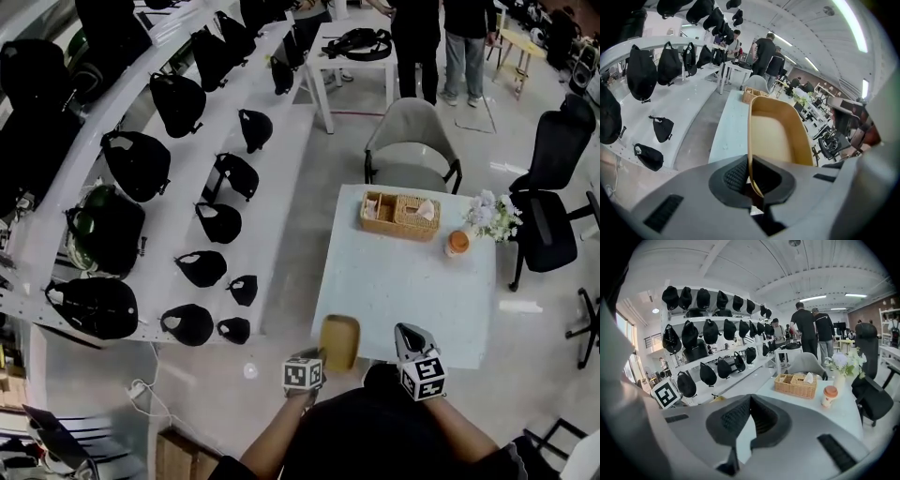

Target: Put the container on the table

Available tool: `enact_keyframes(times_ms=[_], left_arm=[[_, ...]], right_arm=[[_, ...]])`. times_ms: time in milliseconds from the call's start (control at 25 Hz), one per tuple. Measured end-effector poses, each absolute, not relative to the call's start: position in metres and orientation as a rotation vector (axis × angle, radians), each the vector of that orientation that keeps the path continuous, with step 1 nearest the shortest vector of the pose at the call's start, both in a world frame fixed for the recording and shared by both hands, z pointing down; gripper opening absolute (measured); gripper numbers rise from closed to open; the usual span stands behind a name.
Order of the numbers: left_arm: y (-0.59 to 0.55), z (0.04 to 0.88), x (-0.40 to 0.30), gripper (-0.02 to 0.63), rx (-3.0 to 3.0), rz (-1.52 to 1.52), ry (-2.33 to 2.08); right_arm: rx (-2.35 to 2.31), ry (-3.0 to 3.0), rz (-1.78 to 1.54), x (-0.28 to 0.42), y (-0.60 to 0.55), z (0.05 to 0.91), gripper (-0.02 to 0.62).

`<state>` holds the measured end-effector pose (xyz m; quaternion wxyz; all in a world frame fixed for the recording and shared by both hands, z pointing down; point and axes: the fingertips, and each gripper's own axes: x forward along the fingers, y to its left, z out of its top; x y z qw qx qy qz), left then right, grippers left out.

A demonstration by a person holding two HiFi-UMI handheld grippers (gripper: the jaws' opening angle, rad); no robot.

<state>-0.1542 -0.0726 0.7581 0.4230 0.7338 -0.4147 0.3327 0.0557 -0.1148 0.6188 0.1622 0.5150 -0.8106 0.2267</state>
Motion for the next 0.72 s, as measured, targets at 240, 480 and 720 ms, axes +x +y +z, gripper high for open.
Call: enact_keyframes(times_ms=[240, 480, 720], left_arm=[[-0.114, 0.776, -0.149, 0.012, 1.806, 0.866, -1.058], [-0.159, 0.790, -0.138, 0.012, 1.830, 0.883, -1.009], [-0.196, 0.809, -0.139, 0.012, 1.830, 0.898, -0.954]], right_arm=[[1.366, -2.378, 0.615, 0.051, -0.151, 0.626, -0.002], [1.378, -2.274, 0.686, 0.056, -0.172, 0.652, -0.002], [1.479, -2.137, 0.746, 0.061, -0.195, 0.663, -0.002]])
